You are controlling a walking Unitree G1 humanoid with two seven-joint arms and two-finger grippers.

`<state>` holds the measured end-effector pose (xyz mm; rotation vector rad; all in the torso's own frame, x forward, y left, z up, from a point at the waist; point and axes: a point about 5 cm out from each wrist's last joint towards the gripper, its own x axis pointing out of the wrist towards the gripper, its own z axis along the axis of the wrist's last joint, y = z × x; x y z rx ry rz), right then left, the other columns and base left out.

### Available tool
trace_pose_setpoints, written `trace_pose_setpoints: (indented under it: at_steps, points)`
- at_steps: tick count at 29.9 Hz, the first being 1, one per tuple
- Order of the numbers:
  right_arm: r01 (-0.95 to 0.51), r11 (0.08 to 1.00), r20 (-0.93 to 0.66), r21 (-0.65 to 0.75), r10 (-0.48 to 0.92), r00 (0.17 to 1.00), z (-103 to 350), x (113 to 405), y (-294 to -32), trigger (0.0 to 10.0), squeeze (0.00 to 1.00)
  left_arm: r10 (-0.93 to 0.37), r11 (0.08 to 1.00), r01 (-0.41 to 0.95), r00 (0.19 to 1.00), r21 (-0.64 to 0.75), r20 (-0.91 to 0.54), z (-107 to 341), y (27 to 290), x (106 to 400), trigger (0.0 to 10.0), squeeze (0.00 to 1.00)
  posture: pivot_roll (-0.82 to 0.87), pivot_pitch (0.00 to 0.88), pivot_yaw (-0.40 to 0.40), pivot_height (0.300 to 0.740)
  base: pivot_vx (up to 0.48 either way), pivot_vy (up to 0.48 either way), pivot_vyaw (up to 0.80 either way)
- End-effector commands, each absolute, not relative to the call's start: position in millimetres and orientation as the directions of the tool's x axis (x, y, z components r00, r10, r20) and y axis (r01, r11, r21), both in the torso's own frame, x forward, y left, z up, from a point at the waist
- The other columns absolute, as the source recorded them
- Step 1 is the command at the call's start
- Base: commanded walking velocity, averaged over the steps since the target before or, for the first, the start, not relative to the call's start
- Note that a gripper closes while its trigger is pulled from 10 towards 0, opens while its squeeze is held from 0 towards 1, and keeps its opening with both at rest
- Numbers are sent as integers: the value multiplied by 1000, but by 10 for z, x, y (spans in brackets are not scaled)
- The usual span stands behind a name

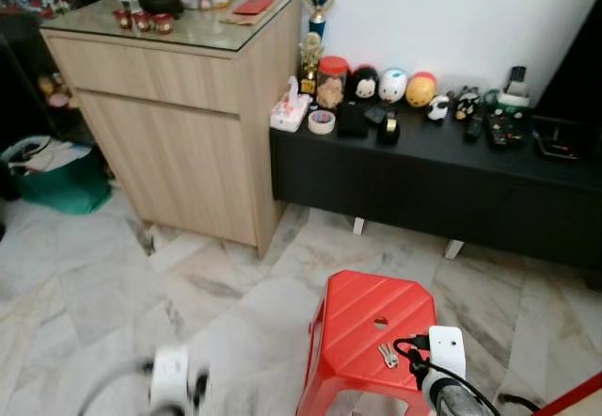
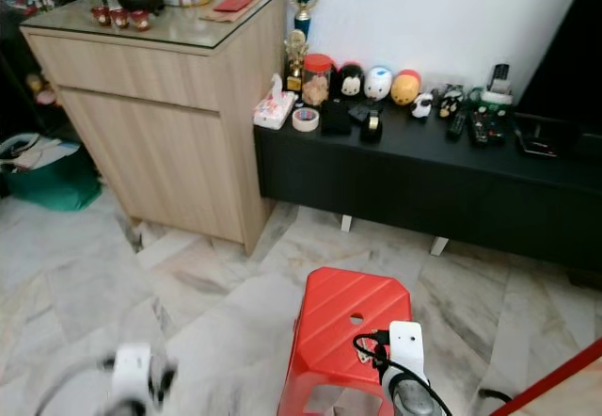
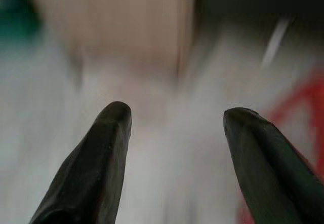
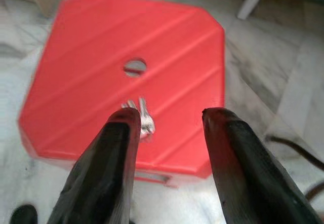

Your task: Hang keys on a hook

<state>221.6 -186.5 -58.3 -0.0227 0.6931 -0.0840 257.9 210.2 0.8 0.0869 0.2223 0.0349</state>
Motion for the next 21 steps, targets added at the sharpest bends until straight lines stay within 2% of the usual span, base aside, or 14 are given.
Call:
trace_pose_setpoints:
  at_steps: [1, 2, 3, 8, 14, 21]
  points:
    - [74, 996, -618, -41, -84, 781, -570, 2214, -1890, 10000, 0, 21, 998, -11, 990, 69, -138, 97, 2048, 2600, 10000, 0, 61, 0, -63, 740, 0, 0, 0]
    - [75, 997, -613, -34, -80, 786, -566, 2215, -1890, 10000, 0, 19, 998, -12, 994, 67, -105, 145, 2031, 2620, 10000, 0, 61, 0, -63, 740, 0, 0, 0]
    - [68, 998, -461, -14, -67, 885, -311, 2499, -1924, 10000, 0, 16, 998, -12, 998, 69, -64, 206, 1996, 2637, 10000, 0, 61, 0, -66, 740, 0, 0, 0]
    - [55, 998, -243, -18, -58, 968, 22, 2756, -1877, 10000, 0, -16, 997, 17, 1000, 69, -20, 266, 1892, 2568, 10000, 0, 64, 0, -70, 740, 0, 0, 0]
    - [26, 999, -188, -32, -32, 982, 71, 2753, -1805, 10000, 0, -7, 999, 6, 1000, 47, 16, 306, 1851, 2465, 10000, 0, 74, 0, -82, 740, 0, 0, 0]
    - [58, 998, -180, -21, -61, 982, 84, 2761, -1791, 10000, 0, -14, 999, 13, 1000, 35, 15, 350, 1791, 2513, 10000, 0, 63, 0, -74, 740, 0, 0, 0]
